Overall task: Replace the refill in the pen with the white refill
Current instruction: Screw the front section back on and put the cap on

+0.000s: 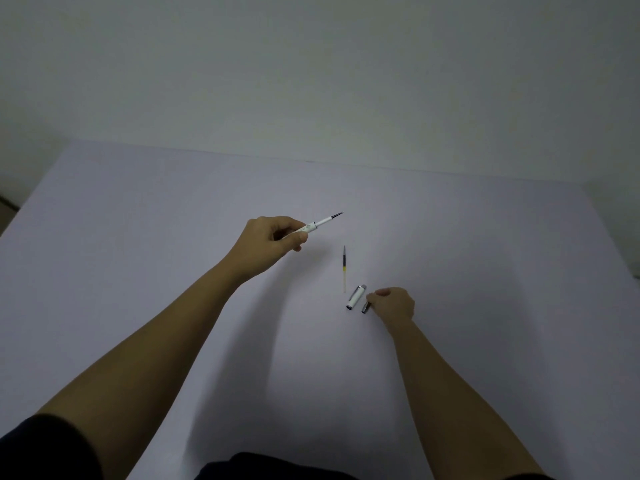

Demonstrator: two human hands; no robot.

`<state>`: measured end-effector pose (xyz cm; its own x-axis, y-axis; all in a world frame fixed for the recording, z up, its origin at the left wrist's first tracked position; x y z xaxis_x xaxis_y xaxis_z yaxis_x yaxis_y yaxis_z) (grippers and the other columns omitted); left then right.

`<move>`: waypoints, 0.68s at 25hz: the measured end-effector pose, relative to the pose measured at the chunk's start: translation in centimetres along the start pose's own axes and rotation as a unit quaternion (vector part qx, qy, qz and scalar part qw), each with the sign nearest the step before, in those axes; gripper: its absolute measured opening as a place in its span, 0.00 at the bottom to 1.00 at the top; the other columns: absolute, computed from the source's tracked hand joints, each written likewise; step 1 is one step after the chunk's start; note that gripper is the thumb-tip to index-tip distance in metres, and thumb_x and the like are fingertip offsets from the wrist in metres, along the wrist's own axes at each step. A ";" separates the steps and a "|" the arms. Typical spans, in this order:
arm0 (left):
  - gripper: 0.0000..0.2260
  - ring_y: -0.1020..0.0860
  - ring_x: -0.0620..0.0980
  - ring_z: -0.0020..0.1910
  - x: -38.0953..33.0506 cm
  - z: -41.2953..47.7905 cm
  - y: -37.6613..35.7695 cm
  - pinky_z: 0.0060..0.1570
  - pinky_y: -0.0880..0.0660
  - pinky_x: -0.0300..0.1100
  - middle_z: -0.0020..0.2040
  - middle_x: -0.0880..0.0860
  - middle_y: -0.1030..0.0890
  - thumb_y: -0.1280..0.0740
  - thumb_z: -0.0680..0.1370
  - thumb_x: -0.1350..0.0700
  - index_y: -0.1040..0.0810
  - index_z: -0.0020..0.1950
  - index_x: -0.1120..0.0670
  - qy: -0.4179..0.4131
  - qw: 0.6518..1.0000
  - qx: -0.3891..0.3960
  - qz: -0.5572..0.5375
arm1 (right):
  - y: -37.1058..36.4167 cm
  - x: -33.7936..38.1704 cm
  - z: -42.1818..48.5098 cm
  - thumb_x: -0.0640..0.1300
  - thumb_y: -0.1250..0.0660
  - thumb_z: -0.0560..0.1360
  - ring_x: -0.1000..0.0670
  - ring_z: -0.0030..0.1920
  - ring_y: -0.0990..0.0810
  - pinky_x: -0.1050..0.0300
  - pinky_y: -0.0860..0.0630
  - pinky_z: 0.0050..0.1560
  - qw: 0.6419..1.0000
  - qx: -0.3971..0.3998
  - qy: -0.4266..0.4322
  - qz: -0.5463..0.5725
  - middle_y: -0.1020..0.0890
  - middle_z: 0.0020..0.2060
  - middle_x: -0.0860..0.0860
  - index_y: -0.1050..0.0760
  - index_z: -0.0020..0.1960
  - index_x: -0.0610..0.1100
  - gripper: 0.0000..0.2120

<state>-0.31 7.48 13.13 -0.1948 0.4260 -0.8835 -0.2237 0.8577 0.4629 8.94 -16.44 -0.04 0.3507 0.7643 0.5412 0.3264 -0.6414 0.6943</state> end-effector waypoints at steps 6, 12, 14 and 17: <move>0.04 0.30 0.41 0.28 1.0 0.0 -0.8 0.28 0.35 0.27 0.34 0.48 0.18 0.33 0.76 0.53 0.19 0.46 0.48 0.005 0.998 0.033 0.044 | 2.9 5.2 -0.9 0.36 0.30 0.72 0.52 0.39 0.19 0.61 0.20 0.47 0.905 0.055 0.042 0.420 0.18 0.41 0.44 0.21 0.51 0.32 0.09; 0.04 0.28 0.39 0.29 0.9 -0.4 -0.7 0.29 0.33 0.28 0.35 0.49 0.17 0.34 0.76 0.53 0.19 0.45 0.46 0.000 0.998 0.033 0.050 | 5.4 9.8 -3.8 0.35 0.32 0.74 0.58 0.38 0.16 0.69 0.22 0.40 0.819 0.114 0.119 0.550 0.18 0.42 0.48 0.21 0.44 0.42 0.04; 0.04 0.29 0.39 0.28 0.7 -0.5 -0.5 0.29 0.33 0.28 0.35 0.48 0.17 0.34 0.76 0.52 0.19 0.45 0.46 -0.001 0.998 0.025 0.052 | 5.5 10.4 -4.3 0.35 0.32 0.74 0.58 0.38 0.16 0.69 0.22 0.40 0.816 0.122 0.132 0.550 0.18 0.42 0.48 0.21 0.45 0.42 0.03; 0.04 0.30 0.39 0.27 0.4 -0.5 -0.2 0.28 0.34 0.28 0.34 0.48 0.18 0.34 0.76 0.53 0.19 0.46 0.47 -0.006 0.998 0.018 0.052 | 5.4 10.7 -5.0 0.35 0.33 0.74 0.58 0.38 0.16 0.69 0.22 0.41 0.817 0.128 0.144 0.543 0.18 0.42 0.47 0.22 0.46 0.42 0.03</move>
<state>-0.85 7.35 12.69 -0.2031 0.5168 -0.8317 -0.1676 0.8185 0.5495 10.12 -11.35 11.86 0.3459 -0.3054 0.8872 0.1461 -0.9165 -0.3725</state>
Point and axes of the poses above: each hand's wrist, its own z-axis towards the middle knuckle, its own y-axis out of the back of the hand, x = y × z, the point moved 2 cm from there along z, towards the middle knuckle
